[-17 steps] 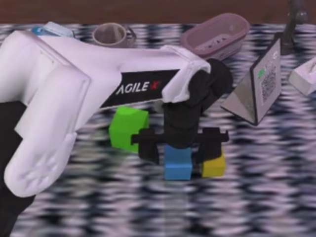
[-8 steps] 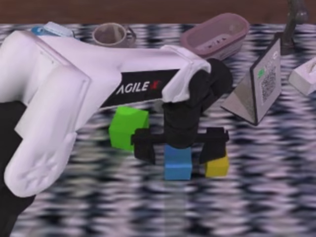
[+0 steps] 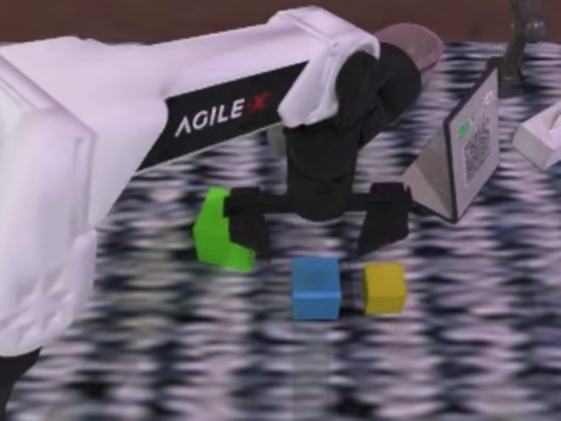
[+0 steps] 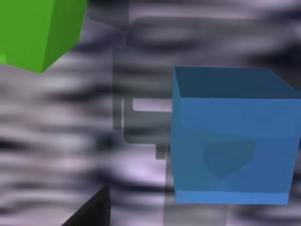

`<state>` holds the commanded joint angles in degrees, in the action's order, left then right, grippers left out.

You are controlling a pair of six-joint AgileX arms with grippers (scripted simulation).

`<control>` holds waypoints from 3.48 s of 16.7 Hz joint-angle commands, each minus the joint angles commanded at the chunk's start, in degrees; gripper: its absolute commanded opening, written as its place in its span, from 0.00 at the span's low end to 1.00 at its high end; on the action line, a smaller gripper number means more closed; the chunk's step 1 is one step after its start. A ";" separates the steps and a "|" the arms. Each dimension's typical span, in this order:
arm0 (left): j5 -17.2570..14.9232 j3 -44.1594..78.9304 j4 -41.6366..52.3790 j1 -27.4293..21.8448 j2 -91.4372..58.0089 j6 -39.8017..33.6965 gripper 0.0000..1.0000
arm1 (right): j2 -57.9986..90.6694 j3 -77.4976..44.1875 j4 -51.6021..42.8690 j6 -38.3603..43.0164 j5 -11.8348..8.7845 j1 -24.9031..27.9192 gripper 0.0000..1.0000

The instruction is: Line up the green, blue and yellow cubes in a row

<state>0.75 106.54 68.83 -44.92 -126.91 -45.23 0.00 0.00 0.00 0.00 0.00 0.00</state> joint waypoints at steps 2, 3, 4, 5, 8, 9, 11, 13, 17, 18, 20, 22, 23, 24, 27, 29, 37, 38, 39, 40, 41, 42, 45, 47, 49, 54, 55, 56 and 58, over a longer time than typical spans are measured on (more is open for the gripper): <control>0.00 0.18 0.23 0.04 0.14 0.01 1.00 | 0.00 0.00 0.00 0.00 0.00 0.00 1.00; 0.00 0.18 0.23 0.04 0.14 0.01 1.00 | 0.00 0.00 0.00 0.00 0.00 0.00 1.00; -0.01 0.06 0.09 -0.27 -0.06 0.02 1.00 | 0.00 0.00 0.00 0.00 0.00 0.00 1.00; 0.00 0.08 0.09 -0.18 -0.07 0.14 1.00 | 0.00 0.00 0.00 0.00 0.00 0.00 1.00; -0.09 0.42 0.31 2.08 -0.39 4.06 1.00 | 0.00 0.00 0.00 0.00 0.00 0.00 1.00; -0.17 0.58 0.45 3.33 -0.56 6.59 1.00 | 0.00 0.00 0.00 0.00 0.00 0.00 1.00; -0.36 0.96 0.71 6.38 -0.92 13.27 1.00 | 0.00 0.00 0.00 0.00 0.00 0.00 1.00; -0.57 1.40 0.95 9.78 -1.25 20.79 1.00 | 0.00 0.00 0.00 0.00 0.00 0.00 1.00; -0.90 2.11 1.25 15.35 -1.68 30.87 1.00 | 0.00 0.00 0.00 0.00 0.00 0.00 1.00; -0.94 2.18 1.28 16.02 -1.71 31.88 1.00 | 0.00 0.00 0.00 0.00 0.00 0.00 1.00; -0.95 2.21 1.28 16.29 -1.72 32.27 1.00 | 0.00 0.00 0.00 0.00 0.00 0.00 1.00; -0.89 2.06 1.26 16.03 -1.48 32.18 1.00 | 0.00 0.00 0.00 0.00 0.00 0.00 1.00; -0.90 1.90 1.08 16.05 -1.54 32.17 1.00 | 0.00 0.00 0.00 0.00 0.00 0.00 1.00; -0.93 1.28 0.31 16.11 -1.80 32.15 1.00 | 0.00 0.00 0.00 0.00 0.00 0.00 1.00; -0.98 -2.40 -5.18 16.25 -3.58 32.22 1.00 | 0.00 0.00 0.00 0.00 0.00 0.00 1.00; -0.99 -5.49 -10.20 16.31 -5.16 32.32 1.00 | 0.00 0.00 0.00 0.00 0.00 0.00 1.00; -1.01 -9.38 -15.87 16.38 -7.29 32.42 0.92 | 0.00 0.00 0.00 0.00 0.00 0.00 1.00; -1.01 -9.38 -15.87 16.38 -7.29 32.42 0.85 | 0.00 0.00 0.00 0.00 0.00 0.00 1.00; -1.01 -9.38 -15.87 16.38 -7.29 32.42 0.77 | 0.00 0.00 0.00 0.00 0.00 0.00 1.00; -1.01 -9.38 -15.87 16.38 -7.29 32.42 0.70 | 0.00 0.00 0.00 0.00 0.00 0.00 1.00; -1.01 -9.38 -15.87 16.38 -7.29 32.42 0.62 | 0.00 0.00 0.00 0.00 0.00 0.00 1.00; -1.01 -9.38 -15.87 16.38 -7.29 32.42 0.55 | 0.00 0.00 0.00 0.00 0.00 0.00 1.00; -1.01 -9.38 -15.87 16.38 -7.29 32.42 0.32 | 0.00 0.00 0.00 0.00 0.00 0.00 1.00; -1.01 -9.38 -15.87 16.38 -7.29 32.42 0.17 | 0.00 0.00 0.00 0.00 0.00 0.00 1.00; -1.01 -9.38 -15.87 16.38 -7.29 32.42 0.02 | 0.00 0.00 0.00 0.00 0.00 0.00 1.00; -1.01 -9.38 -15.87 16.38 -7.29 32.42 0.00 | 0.00 0.00 0.00 0.00 0.00 0.00 1.00; -1.01 -9.38 -15.87 16.38 -7.29 32.42 0.00 | 0.00 0.00 0.00 0.00 0.00 0.00 1.00; -1.01 -9.38 -15.87 16.38 -7.29 32.42 0.00 | 0.00 0.00 0.00 0.00 0.00 0.00 1.00; -0.93 -9.29 -15.67 16.24 -6.75 32.53 0.00 | 0.00 0.00 0.00 0.00 0.00 0.00 1.00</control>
<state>-0.17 97.24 53.16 -28.68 -133.66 -12.70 0.00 0.00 0.00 0.00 0.00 0.00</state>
